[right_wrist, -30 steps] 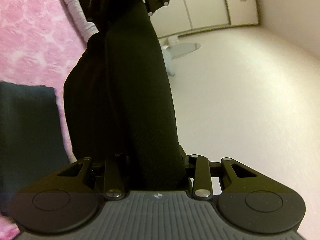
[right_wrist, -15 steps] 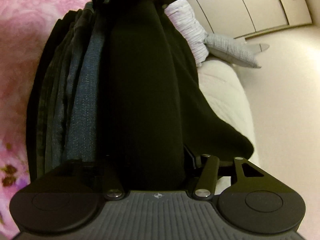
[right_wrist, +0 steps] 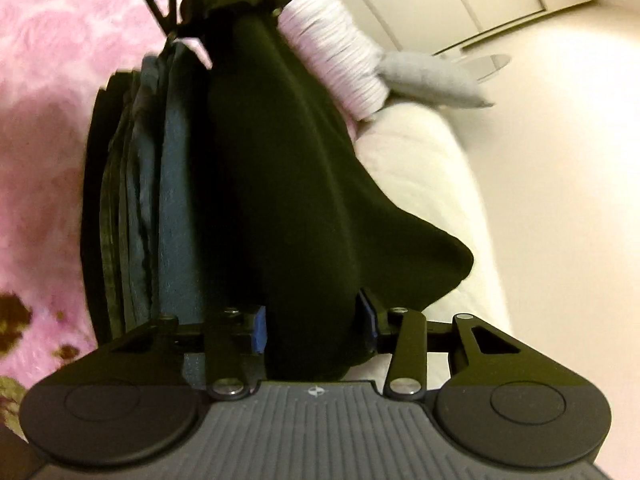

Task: Fold clothes
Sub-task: 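Carry the jacket to the stack of folded jeans with both grippers, then lower the jacket onto the jeans stack and open both grippers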

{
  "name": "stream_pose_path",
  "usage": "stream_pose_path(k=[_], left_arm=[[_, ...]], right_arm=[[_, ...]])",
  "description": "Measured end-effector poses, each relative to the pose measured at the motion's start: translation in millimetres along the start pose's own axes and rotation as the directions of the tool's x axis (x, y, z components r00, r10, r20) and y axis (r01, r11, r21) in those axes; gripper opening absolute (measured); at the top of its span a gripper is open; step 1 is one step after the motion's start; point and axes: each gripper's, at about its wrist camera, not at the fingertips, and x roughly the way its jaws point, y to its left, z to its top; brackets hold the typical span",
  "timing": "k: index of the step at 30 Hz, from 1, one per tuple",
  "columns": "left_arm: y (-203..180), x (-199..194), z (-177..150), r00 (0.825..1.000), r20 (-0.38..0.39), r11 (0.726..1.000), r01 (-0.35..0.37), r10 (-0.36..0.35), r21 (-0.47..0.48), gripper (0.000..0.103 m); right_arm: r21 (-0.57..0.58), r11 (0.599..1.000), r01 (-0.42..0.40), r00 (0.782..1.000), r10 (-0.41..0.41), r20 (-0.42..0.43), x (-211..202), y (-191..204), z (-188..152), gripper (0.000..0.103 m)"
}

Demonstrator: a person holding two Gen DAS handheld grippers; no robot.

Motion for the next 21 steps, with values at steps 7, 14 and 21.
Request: stream_pose_path(k=[7,14,21], left_arm=[[-11,-18,-22,0.999,0.014,0.999,-0.041,0.041,0.036,0.045],[-11,-65,-54,0.997,0.009,0.997,-0.081,0.081,0.002,0.054],[7,-64,-44,0.999,-0.046,0.998,0.027,-0.030,-0.063,0.042]], right_arm=[[-0.073,0.997,-0.003,0.998,-0.001,-0.056,3,22,0,0.049],[-0.004,1.000,-0.011,0.995,0.011,-0.096,-23,19,-4,0.043],[0.041,0.998,-0.037,0.994,0.041,-0.105,-14,32,-13,0.035]])
